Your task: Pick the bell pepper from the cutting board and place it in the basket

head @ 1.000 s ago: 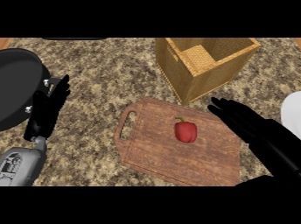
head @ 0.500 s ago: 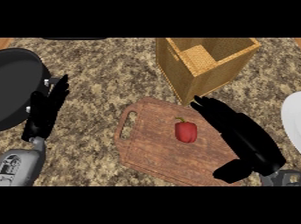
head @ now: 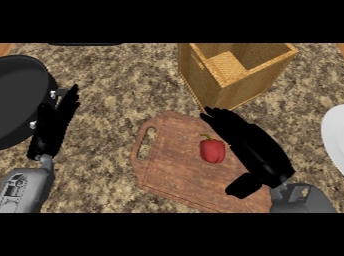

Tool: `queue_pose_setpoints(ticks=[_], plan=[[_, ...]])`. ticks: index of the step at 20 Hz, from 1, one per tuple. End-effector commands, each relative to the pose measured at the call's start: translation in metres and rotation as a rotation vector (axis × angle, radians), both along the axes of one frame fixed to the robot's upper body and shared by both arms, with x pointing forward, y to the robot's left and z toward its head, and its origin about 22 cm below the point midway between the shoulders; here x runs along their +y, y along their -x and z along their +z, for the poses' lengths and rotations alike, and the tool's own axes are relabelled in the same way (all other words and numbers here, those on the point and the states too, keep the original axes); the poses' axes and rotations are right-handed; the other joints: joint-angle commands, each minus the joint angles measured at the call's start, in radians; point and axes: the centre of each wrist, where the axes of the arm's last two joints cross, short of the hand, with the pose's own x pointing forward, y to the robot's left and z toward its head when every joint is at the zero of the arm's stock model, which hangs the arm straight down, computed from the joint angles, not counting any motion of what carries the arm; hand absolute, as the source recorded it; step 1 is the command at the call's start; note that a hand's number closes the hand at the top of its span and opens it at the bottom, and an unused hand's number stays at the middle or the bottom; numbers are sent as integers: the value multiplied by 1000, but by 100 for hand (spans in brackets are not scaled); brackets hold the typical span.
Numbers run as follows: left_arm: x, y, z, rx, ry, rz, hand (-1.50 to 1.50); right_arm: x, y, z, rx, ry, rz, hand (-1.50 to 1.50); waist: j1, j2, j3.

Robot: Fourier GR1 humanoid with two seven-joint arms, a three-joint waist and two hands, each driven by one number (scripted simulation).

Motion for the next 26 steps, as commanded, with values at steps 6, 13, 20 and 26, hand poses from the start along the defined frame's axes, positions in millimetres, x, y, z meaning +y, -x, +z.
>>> queue_pose_setpoints(ticks=[6,13,20,26], plan=[[-2,13,5,-12,1,-12,0,19,7,-24,22,31,-6,-150,0,-1,0],[11,3,6,21,6,-3,0,12,-11,-27,56,19,-18,-150,-1,0,0],[20,4,5,-9,1,-5,0,31,-18,-60,59,25,-6,-150,1,0,0],[-11,21,2,6,4,-6,0,21,-31,-62,71,90,18,150,5,-1,0]])
